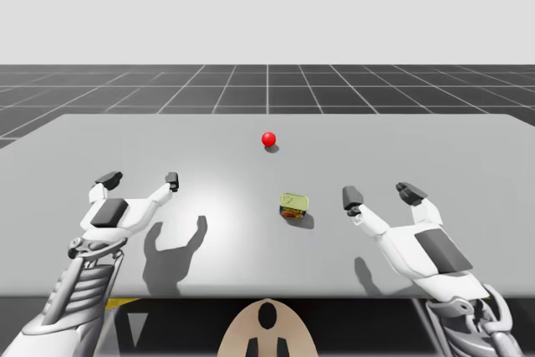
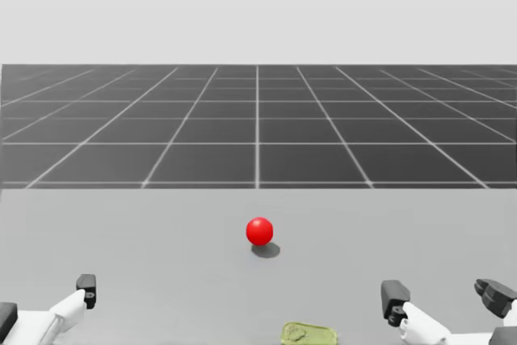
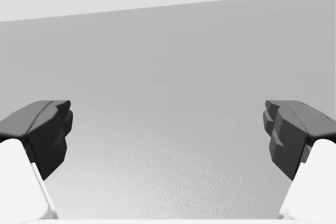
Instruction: Watch the red light. When it turns green, pick up the object.
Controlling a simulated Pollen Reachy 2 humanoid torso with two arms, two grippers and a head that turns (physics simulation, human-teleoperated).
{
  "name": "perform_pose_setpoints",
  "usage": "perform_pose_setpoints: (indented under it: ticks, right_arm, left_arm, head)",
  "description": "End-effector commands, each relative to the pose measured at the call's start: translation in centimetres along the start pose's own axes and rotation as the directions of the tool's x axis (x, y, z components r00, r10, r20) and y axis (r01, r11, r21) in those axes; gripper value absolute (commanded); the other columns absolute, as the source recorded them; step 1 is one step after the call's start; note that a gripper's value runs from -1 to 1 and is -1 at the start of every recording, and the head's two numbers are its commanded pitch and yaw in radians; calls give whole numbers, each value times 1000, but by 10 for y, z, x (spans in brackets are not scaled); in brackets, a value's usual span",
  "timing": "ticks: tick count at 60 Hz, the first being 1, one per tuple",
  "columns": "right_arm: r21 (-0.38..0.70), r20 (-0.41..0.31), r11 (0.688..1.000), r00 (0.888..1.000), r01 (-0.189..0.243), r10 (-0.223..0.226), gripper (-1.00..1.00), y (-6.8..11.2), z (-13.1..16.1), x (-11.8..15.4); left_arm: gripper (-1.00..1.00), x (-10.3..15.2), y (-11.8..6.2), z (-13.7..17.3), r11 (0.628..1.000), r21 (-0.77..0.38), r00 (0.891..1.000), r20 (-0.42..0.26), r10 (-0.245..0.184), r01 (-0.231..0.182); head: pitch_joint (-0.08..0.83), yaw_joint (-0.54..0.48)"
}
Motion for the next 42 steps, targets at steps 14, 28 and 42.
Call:
perform_pose_setpoints:
  ticks: [14,28,42]
  right_arm:
    - [-11,3,1000,1000,11,-11,-1000,4,0,-3]
    - [-11,3,1000,1000,8,-8,-1000,4,0,-3]
    - [-11,2,1000,1000,6,-6,-1000,4,0,-3]
  left_arm:
    - [-1000,0,-1,-1,1000,3,1000,12,-26,26]
    - [-1000,0,-1,-1,1000,3,1000,13,-26,26]
    - [-1000,0,-1,-1,1000,3,1000,13,-26,26]
  head:
    - [393,-6]
    - [416,-5]
    - [409,-5]
